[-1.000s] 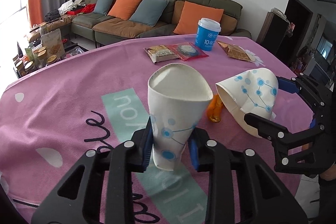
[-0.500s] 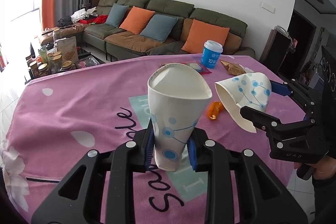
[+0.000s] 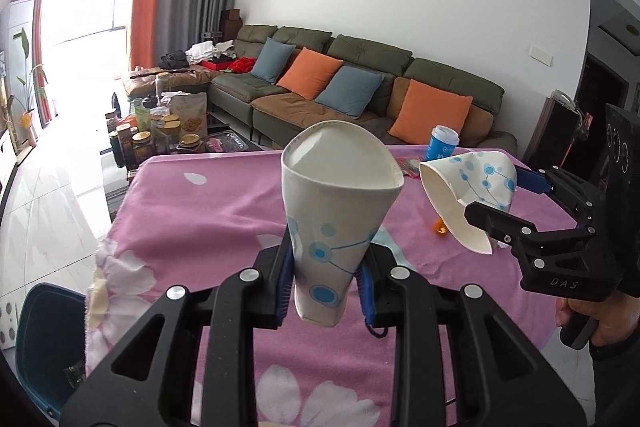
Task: Collect trash
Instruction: 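Carry both blue-dotted paper cups over the teal bin with both tools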
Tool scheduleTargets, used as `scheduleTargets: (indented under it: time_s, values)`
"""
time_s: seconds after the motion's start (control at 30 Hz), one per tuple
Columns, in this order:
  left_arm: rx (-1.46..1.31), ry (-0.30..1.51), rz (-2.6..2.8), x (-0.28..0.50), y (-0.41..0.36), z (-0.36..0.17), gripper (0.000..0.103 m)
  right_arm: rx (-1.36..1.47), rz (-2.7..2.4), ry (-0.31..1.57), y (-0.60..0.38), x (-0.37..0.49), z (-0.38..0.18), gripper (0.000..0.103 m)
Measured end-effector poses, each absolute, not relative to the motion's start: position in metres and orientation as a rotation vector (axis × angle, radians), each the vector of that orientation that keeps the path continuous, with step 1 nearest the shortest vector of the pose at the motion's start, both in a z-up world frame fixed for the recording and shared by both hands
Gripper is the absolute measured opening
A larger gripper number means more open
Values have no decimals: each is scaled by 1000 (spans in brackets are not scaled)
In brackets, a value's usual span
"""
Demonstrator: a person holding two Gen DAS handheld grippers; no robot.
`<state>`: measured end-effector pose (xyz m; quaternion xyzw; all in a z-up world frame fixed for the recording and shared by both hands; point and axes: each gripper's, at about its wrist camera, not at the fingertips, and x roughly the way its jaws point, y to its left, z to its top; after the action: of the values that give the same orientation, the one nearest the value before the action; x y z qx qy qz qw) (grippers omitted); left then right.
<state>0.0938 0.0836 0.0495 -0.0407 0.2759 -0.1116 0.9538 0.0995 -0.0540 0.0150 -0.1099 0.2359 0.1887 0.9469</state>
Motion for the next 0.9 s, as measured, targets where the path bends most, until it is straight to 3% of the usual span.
scheduleTargets:
  time_s: [0.9]
  values:
    - [-185, 471, 291, -68, 309, 74, 27, -288, 865, 414, 160, 81, 46, 74]
